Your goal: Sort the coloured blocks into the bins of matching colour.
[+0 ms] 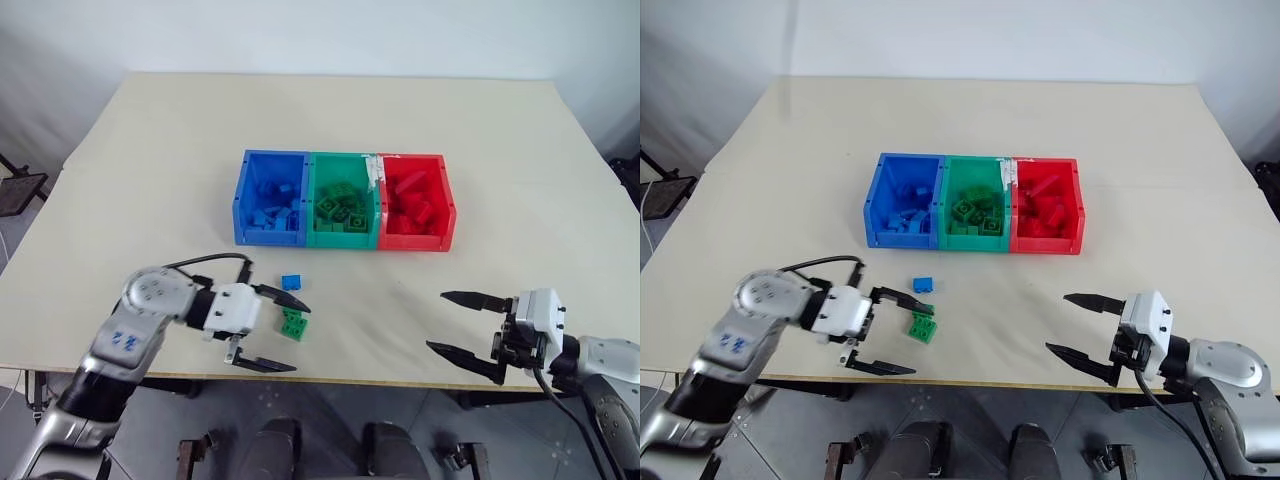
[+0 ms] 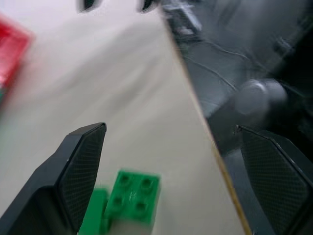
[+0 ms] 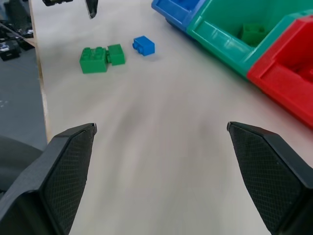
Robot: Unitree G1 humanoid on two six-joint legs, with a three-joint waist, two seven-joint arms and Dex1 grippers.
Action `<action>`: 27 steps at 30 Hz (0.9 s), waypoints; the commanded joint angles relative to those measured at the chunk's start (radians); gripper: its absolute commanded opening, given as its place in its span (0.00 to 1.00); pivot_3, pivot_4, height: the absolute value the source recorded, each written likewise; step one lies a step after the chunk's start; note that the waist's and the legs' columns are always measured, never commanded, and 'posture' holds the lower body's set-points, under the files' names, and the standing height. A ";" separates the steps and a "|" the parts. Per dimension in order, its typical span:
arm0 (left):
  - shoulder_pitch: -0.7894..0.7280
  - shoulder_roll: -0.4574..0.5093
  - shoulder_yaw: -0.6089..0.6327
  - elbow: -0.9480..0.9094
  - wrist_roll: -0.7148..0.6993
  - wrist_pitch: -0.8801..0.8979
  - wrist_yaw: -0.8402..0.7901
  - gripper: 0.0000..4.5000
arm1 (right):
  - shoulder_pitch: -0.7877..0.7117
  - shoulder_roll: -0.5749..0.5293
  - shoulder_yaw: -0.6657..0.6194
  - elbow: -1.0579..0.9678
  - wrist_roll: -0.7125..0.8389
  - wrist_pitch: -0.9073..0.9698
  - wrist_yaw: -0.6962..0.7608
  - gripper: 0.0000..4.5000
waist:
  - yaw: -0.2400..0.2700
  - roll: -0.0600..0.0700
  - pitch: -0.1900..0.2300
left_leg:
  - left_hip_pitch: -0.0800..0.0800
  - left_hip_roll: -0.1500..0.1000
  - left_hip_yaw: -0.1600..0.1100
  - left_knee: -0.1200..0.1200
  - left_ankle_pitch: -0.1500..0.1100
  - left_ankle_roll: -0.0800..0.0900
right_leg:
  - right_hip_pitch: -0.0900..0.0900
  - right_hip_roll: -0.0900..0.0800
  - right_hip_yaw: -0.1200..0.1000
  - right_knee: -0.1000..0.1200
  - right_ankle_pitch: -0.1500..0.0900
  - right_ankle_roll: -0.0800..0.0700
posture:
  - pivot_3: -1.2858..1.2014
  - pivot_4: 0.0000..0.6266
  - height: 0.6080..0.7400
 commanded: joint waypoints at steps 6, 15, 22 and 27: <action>-0.187 -0.023 -0.110 0.163 0.136 -0.054 -0.086 1.00 | 0.077 0.015 -0.047 -0.110 0.013 0.000 -0.066 1.00 | -0.001 0.000 0.000 | 0.000 0.000 0.000 -0.001 0.000 0.000 | 0.000 0.000 0.000 0.000 0.000 0.000 | 0.52 0.24 1.00; -0.228 -0.038 -0.178 0.185 0.227 0.001 -0.086 1.00 | 0.112 0.020 -0.055 -0.139 0.015 -0.004 -0.095 1.00 | -0.001 0.000 0.000 | 0.000 0.000 0.000 0.000 0.000 0.001 | 0.000 0.000 0.000 0.001 0.000 0.000 | 0.52 0.24 1.00; -0.230 -0.049 -0.180 0.197 0.255 -0.014 -0.061 0.87 | 0.114 0.023 -0.052 -0.136 0.014 -0.015 -0.096 1.00 | -0.001 0.000 0.000 | 0.000 0.001 0.000 0.000 0.000 0.001 | 0.000 0.000 0.000 0.001 0.000 0.000 | 0.52 0.24 1.00; -0.230 -0.060 -0.185 0.204 0.268 -0.043 -0.056 0.56 | 0.102 0.038 -0.049 -0.121 0.025 -0.024 -0.094 1.00 | -0.001 0.000 0.000 | 0.000 0.001 0.000 0.000 0.000 0.001 | 0.000 0.000 0.000 0.001 0.000 0.000 | 0.52 0.24 1.00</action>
